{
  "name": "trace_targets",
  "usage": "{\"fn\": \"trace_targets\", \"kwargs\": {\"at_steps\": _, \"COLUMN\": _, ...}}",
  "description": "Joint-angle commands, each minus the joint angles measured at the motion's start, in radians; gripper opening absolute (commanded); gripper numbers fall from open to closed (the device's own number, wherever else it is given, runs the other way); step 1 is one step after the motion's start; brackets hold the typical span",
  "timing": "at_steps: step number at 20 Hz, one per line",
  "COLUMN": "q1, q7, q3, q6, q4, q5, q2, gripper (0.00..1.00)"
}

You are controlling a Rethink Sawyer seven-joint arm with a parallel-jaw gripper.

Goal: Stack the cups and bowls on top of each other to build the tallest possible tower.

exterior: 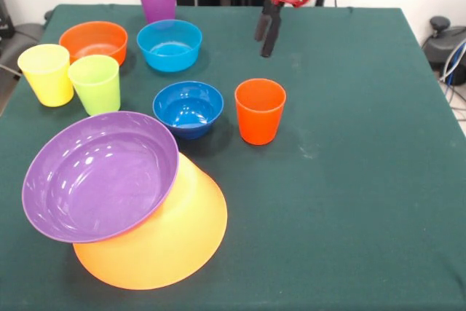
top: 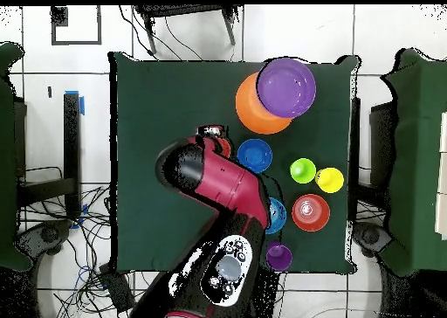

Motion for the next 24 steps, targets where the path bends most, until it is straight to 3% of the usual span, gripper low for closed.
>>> {"fn": "trace_targets", "kwargs": {"at_steps": 1, "q1": -0.104, "q7": -0.107, "q3": 0.034, "q6": 0.153, "q4": -0.142, "q5": -0.106, "q2": 0.002, "gripper": 1.0}}
{"fn": "trace_targets", "kwargs": {"at_steps": 10, "q1": -0.205, "q7": -0.095, "q3": 0.015, "q6": 0.287, "q4": -0.424, "q5": -0.157, "q2": 0.087, "gripper": 1.0}}
{"fn": "trace_targets", "kwargs": {"at_steps": 14, "q1": -0.264, "q7": -0.11, "q3": 0.065, "q6": 0.3, "q4": -0.519, "q5": -0.164, "q2": 0.142, "gripper": 1.0}}
{"fn": "trace_targets", "kwargs": {"at_steps": 24, "q1": -0.265, "q7": -0.03, "q3": 0.077, "q6": 0.304, "q4": -0.615, "q5": -0.144, "q2": 0.193, "gripper": 1.0}}
